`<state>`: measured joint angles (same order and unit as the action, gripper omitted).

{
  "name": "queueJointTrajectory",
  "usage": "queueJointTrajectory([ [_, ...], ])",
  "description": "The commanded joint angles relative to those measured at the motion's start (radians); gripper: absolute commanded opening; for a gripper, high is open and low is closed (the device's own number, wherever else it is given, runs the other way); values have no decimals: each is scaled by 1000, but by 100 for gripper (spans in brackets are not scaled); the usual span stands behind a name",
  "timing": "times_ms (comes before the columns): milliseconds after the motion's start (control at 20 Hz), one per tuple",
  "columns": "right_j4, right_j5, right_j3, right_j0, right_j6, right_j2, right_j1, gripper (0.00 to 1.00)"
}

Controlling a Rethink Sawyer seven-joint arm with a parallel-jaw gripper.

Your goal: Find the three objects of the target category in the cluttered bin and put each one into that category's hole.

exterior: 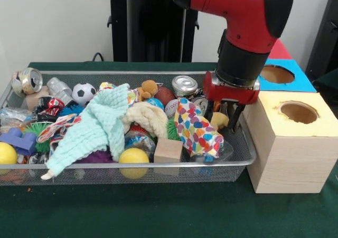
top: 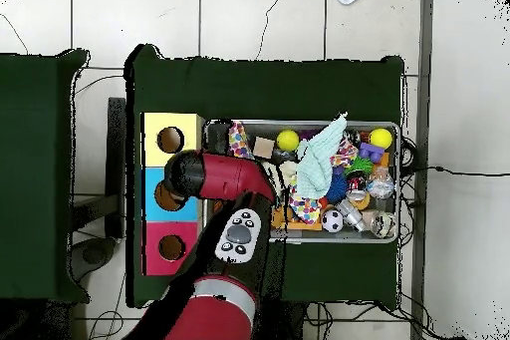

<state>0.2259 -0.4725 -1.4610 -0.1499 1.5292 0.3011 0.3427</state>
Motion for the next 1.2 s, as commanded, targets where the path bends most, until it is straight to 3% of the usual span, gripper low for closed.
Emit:
queueJointTrajectory([
  [50,76,-109,323,16,246,-69,-274,100],
  [200,87,-112,433,39,245,-48,-358,100],
  [300,83,-191,527,39,249,-6,-412,100],
  [500,86,-199,559,51,249,-2,-417,100],
  [650,82,-257,636,65,251,4,-452,100],
  [900,67,-324,673,70,246,5,-461,100],
  [950,61,-330,670,75,230,-12,-457,0],
  [1200,52,-304,659,71,241,-10,-453,0],
])
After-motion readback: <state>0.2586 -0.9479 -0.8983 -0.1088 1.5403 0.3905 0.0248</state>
